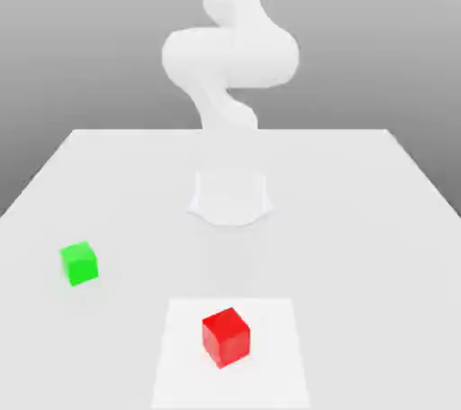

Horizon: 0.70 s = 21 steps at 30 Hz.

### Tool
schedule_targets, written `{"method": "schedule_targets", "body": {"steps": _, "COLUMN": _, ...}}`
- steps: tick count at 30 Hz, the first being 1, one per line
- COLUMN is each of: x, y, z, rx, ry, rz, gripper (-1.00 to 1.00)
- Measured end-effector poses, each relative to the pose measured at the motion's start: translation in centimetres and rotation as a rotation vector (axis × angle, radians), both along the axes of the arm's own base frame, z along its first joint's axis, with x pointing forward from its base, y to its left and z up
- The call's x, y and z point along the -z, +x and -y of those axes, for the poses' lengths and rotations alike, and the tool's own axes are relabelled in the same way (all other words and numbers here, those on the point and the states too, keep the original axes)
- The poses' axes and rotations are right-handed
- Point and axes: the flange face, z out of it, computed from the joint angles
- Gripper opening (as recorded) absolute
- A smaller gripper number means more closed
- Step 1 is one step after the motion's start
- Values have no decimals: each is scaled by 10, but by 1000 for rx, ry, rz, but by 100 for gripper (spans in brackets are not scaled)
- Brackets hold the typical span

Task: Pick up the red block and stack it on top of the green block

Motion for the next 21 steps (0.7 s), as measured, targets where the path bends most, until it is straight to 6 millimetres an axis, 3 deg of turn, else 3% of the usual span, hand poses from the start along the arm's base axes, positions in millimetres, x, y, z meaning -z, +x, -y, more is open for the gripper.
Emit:
{"method": "schedule_targets", "body": {"steps": 5, "x": 111, "y": 53, "z": 2, "rx": 169, "ry": 151, "rz": -182, "gripper": 0}}
{"method": "schedule_targets", "body": {"steps": 10, "x": 223, "y": 75, "z": 1, "rx": 361, "ry": 252, "rz": -353, "gripper": 0}}
{"method": "schedule_targets", "body": {"steps": 15, "x": 333, "y": 68, "z": 0, "rx": 578, "ry": 306, "rz": -512, "gripper": 0}}
{"method": "schedule_targets", "body": {"steps": 21, "x": 447, "y": 32, "z": 4, "rx": 845, "ry": 311, "rz": -660, "gripper": 0}}
